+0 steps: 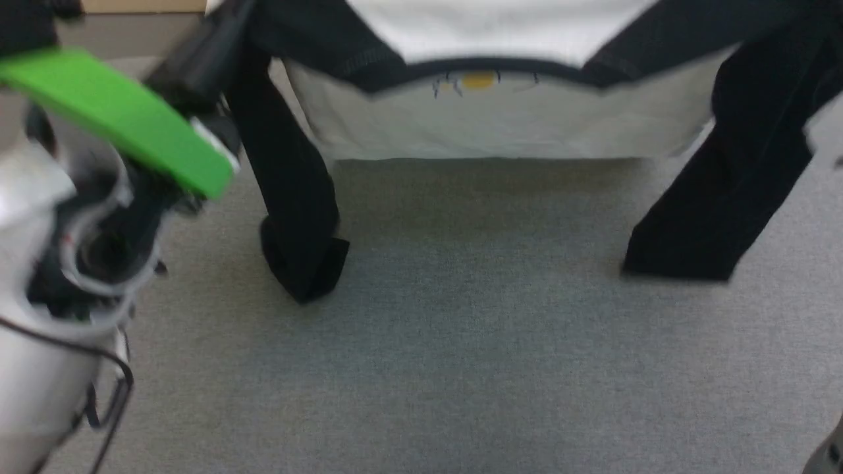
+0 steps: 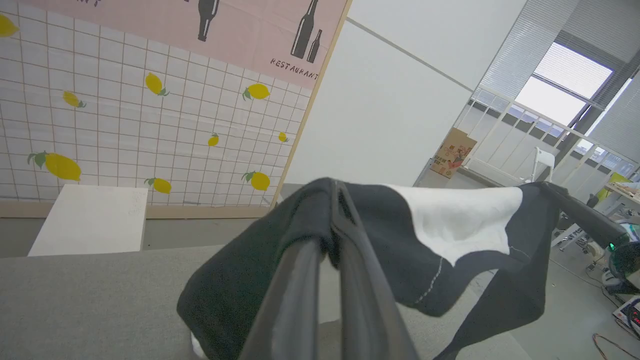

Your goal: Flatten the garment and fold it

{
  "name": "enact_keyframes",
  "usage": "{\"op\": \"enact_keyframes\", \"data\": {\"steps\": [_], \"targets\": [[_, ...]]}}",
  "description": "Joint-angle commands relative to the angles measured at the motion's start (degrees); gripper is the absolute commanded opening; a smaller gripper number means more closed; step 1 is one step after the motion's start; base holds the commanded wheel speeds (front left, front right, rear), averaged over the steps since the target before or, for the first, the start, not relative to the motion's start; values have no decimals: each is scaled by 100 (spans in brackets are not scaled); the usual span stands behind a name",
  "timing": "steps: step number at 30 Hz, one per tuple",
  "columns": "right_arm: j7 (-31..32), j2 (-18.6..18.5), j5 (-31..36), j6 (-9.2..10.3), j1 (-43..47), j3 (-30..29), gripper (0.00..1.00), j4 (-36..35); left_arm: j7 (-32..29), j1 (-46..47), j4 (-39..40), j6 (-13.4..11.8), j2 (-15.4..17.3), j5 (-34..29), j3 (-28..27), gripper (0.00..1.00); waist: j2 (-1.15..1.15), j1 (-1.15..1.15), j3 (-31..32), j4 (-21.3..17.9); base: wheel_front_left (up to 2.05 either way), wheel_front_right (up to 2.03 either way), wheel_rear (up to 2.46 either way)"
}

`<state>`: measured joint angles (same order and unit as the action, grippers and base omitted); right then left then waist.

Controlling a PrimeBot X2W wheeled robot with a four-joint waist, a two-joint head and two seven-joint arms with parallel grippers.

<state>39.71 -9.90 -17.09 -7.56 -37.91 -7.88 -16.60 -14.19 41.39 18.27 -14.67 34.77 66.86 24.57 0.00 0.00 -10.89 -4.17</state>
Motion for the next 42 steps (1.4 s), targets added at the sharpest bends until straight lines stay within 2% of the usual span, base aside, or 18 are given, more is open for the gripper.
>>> {"op": "enact_keyframes", "data": {"steps": [1, 7, 14, 20, 25, 28, 32, 37, 42], "targets": [[83, -89, -1, 8, -358, -11, 0, 132, -103, 368, -132, -42, 24, 4, -43, 0, 0, 0, -353, -56, 0, 0, 0], [200, -296, 188, 8, -2048, 117, 0, 1023, -454, 1947, -993, -213, -24, -328, -88, 0, 0, 0, -1322, -190, 0, 0, 0], [-411, -219, 640, 8, -3718, 220, 0, 2104, -329, 3590, -2003, -362, -76, -904, -212, 0, 0, 0, -2311, -425, 0, 0, 0], [-1267, -84, 1118, 8, -4963, 66, 0, 2755, 438, 4922, -2680, -355, -287, -1292, -563, 0, 0, 0, -2886, -584, 0, 0, 0], [-1994, 1, 1542, 8, -5477, -98, 0, 3110, 1222, 5565, -3048, -129, -510, -1485, -742, 0, 0, 0, -3088, -599, 0, 0, 0], [-2233, 14, 1544, 8, -5398, -85, 0, 3385, 1299, 5470, -3286, 70, -584, -1449, -655, 0, 0, 0, -3151, -542, 0, 0, 0], [-2369, 35, 1320, 8, -4785, 117, 0, 3814, 1224, 4832, -3683, 280, -547, -1368, -468, 0, 0, 0, -3102, -461, 0, 0, 0], [-2359, -4, 772, 8, -3564, 654, 0, 4128, 999, 3502, -3998, 577, -261, -1392, -34, 0, 0, 0, -2747, -333, 0, 0, 0], [-2113, -250, 35, 8, -2154, 1208, 0, 3920, 844, 1944, -3900, 766, -190, -1154, 309, 0, 0, 0, -2078, -96, 0, 0, 0]]}}
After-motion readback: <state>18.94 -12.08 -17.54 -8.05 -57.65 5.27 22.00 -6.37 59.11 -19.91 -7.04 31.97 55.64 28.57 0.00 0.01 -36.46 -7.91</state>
